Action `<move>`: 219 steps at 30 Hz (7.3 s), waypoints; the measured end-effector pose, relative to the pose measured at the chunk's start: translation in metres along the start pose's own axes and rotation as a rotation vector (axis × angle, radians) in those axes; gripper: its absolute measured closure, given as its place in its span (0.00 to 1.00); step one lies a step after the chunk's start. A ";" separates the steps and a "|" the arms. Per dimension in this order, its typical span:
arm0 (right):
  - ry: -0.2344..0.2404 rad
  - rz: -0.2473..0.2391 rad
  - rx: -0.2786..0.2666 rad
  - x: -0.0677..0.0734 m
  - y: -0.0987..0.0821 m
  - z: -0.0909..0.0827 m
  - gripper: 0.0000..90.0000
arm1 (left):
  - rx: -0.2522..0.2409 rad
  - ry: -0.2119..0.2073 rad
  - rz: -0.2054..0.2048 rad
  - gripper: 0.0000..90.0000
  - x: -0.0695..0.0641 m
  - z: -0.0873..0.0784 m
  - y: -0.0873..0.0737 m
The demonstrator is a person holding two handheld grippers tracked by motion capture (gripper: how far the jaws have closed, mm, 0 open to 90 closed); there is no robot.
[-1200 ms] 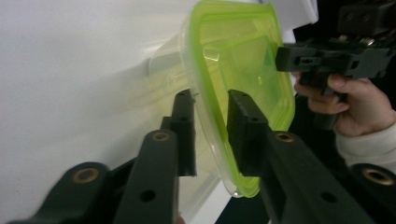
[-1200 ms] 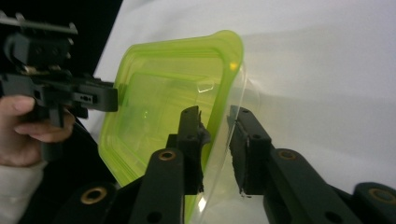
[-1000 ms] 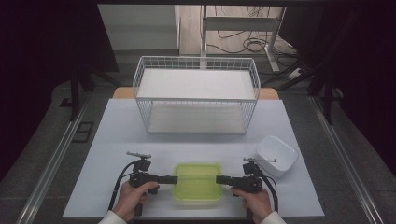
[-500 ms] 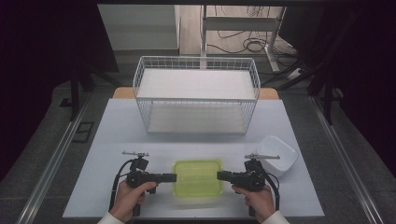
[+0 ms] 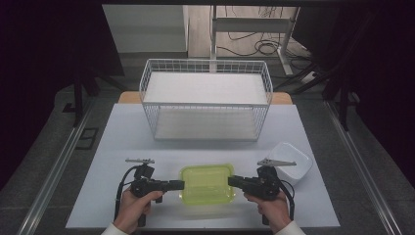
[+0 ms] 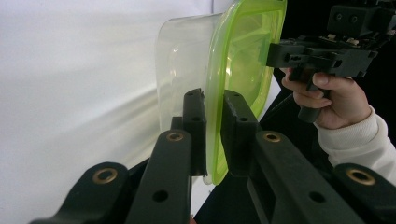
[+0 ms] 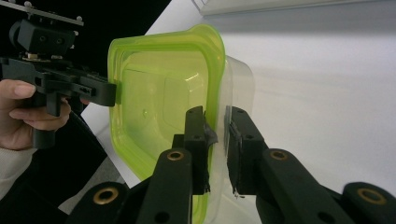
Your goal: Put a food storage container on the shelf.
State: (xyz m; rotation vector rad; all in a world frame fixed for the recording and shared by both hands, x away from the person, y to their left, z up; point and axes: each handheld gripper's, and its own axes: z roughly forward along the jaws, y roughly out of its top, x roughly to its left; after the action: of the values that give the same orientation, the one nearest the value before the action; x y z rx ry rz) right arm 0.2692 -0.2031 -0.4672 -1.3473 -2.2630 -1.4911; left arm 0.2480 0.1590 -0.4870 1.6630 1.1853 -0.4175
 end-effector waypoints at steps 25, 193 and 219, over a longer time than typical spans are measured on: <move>-0.010 -0.063 -0.029 0.009 0.012 -0.006 0.87 | -0.019 0.007 0.041 0.90 -0.007 -0.005 0.008; -0.242 -0.131 -0.224 0.009 0.261 -0.009 0.26 | -0.308 0.196 0.164 0.27 -0.026 -0.057 0.252; -0.186 -0.241 -0.056 -0.009 0.068 -0.060 0.27 | -0.106 0.245 0.268 0.31 -0.010 -0.045 0.060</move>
State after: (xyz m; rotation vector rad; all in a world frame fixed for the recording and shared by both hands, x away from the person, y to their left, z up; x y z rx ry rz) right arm 0.3023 -0.2474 -0.3942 -1.3172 -2.5990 -1.5698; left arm 0.2830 0.1922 -0.4292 1.7848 1.1176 0.0166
